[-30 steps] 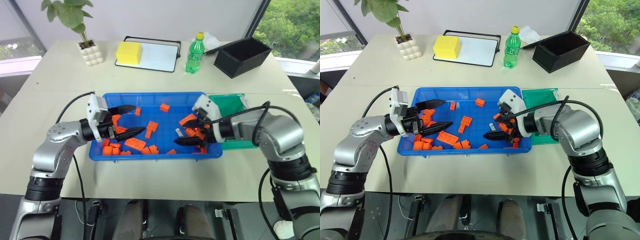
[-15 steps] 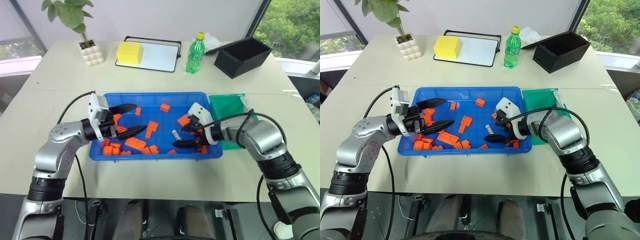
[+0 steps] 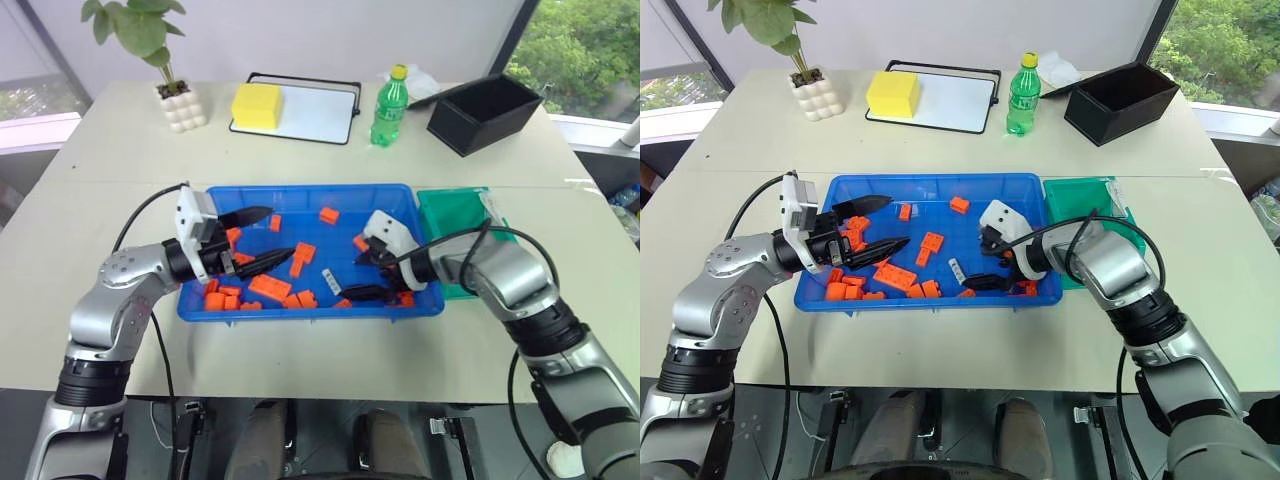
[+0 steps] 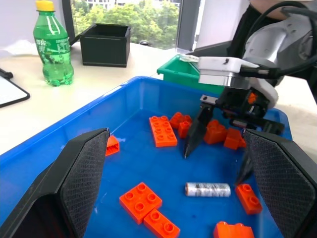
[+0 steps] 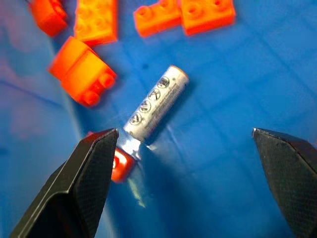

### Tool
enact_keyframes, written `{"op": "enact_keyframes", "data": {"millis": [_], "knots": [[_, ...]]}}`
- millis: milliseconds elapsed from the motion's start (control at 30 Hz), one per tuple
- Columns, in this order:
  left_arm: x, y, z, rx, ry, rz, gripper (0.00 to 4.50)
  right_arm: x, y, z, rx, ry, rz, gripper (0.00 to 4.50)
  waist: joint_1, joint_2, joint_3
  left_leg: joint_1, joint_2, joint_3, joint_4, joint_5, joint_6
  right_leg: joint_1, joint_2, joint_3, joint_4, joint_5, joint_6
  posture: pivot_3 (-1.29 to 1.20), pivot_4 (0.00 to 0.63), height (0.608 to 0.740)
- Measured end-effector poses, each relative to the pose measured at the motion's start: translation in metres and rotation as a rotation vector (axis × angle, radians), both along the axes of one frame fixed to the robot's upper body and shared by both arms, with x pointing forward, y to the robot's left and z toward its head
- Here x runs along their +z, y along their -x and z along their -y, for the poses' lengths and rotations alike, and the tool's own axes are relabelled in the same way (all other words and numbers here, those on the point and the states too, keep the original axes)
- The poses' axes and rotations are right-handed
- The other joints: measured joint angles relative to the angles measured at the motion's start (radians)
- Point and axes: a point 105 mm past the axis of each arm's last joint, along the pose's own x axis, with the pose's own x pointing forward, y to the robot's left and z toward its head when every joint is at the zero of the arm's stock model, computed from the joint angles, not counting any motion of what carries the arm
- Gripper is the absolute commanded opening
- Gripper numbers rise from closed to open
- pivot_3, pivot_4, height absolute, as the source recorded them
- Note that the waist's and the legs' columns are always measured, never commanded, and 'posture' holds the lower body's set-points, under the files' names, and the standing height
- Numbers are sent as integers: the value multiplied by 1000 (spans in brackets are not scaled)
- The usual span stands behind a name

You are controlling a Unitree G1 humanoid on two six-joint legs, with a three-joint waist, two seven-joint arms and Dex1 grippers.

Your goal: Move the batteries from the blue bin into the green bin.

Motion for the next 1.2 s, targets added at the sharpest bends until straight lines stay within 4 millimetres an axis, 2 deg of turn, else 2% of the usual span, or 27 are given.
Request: {"op": "enact_keyframes", "data": {"millis": [233,367,600,833,1033,1200], "knots": [[0,-1,0,7,7,1,4500,18,3,-11,-18,-73,-40,4434,2,0,0,0,0,0,0,0,0,0,0,0,0,0,0,0,150,739],[1,-1,1,10,15,10,4500,21,10,-16,4,-74,-58,4434,2,0,0,0,0,0,0,0,0,0,0,0,0,0,0,0,150,739],[0,-3,1,21,28,10,4500,13,15,-27,39,-34,-41,4434,0,0,0,0,0,0,0,0,0,0,0,0,0,0,0,0,150,739],[0,-5,2,40,45,10,4500,6,11,-39,68,7,55,4434,-2,0,0,0,0,0,0,0,0,0,0,0,0,0,0,0,150,739],[0,-6,1,58,49,9,4500,-3,4,-37,80,61,108,4434,-2,0,0,0,0,0,0,0,0,0,0,0,0,0,0,0,150,739],[-2,-5,-3,76,54,3,4500,-2,1,-32,97,70,135,4434,-1,0,0,0,0,0,0,0,0,0,0,0,0,0,0,0,150,739]]}}
